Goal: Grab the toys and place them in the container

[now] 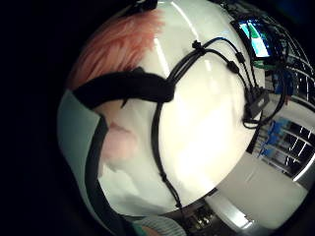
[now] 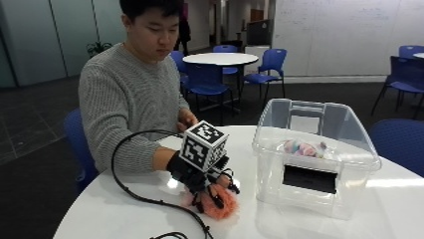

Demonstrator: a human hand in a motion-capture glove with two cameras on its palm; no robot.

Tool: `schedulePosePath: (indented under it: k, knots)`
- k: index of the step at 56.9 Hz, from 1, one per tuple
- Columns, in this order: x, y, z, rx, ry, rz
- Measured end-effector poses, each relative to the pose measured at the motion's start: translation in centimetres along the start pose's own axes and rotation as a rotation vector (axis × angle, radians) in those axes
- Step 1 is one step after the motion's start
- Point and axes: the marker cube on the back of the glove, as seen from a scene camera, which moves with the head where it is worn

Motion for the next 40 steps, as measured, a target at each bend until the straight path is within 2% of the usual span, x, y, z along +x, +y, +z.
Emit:
schedulePosePath:
  k: [11,32,36,40]
  knots:
    - [-0.2,-1.4,-0.3,0.321,0.059,0.088]
    - [-0.3,-1.4,-1.2,0.329,-0.029,0.068]
    - [-1.0,-0.5,-3.7,0.341,-0.117,0.024]
    - [-1.7,0.9,-9.4,0.441,-0.174,-0.039]
